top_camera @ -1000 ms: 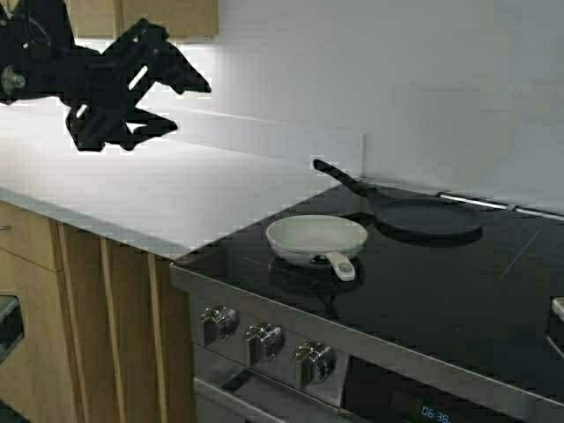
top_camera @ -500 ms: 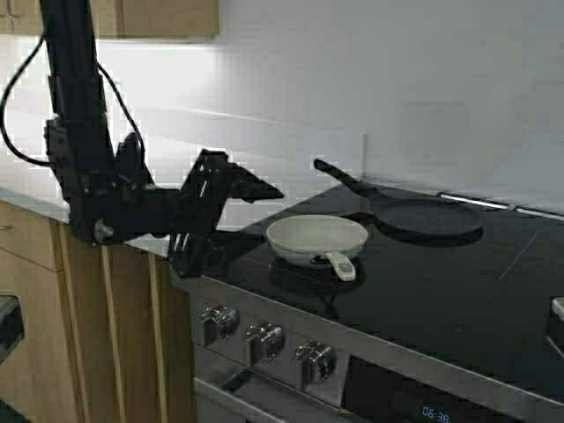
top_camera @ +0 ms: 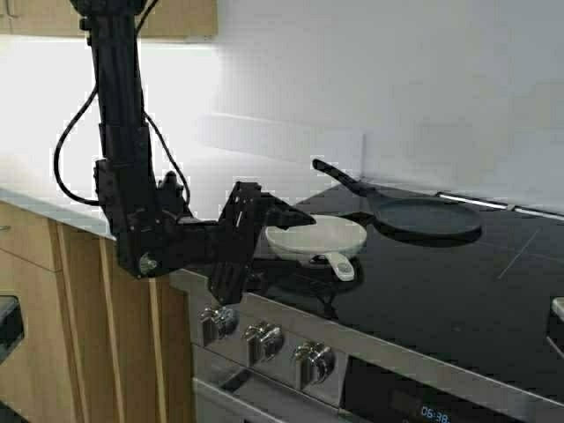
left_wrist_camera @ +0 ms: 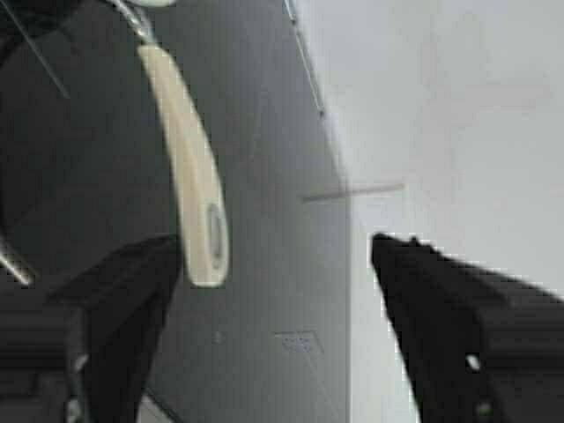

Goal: Wash the pan

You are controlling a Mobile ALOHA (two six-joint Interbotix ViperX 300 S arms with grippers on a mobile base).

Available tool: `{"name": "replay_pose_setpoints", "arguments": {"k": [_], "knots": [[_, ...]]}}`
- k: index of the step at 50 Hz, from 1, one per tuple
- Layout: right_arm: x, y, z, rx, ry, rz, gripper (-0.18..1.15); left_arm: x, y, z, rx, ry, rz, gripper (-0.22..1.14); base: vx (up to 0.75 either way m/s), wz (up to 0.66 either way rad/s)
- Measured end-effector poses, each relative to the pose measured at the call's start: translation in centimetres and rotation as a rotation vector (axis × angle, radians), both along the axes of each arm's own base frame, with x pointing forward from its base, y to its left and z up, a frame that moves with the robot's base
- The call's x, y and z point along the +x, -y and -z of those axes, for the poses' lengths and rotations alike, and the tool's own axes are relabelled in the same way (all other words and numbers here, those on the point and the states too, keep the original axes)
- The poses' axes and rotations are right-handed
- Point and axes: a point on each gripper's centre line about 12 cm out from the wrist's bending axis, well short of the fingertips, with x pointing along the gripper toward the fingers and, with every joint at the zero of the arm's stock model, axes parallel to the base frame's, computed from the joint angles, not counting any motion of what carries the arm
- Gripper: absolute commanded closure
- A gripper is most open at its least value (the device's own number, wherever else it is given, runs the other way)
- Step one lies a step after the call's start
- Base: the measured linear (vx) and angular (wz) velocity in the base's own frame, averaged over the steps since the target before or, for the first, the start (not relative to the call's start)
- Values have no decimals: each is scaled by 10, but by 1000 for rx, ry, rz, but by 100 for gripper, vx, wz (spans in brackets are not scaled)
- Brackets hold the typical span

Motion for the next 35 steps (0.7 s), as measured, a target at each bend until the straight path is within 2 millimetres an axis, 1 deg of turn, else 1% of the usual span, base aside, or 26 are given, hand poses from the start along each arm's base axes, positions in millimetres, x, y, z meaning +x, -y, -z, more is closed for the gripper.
{"name": "replay_pose_setpoints", "arguments": {"k": [23, 35], "knots": [[0, 0, 0, 3, 0, 0, 90, 35, 19, 20, -39, -126, -32, -7, 0, 0], [1, 0, 1, 3, -6, 0, 90, 49, 30, 23, -2, -158, -37, -7, 0, 0]]}}
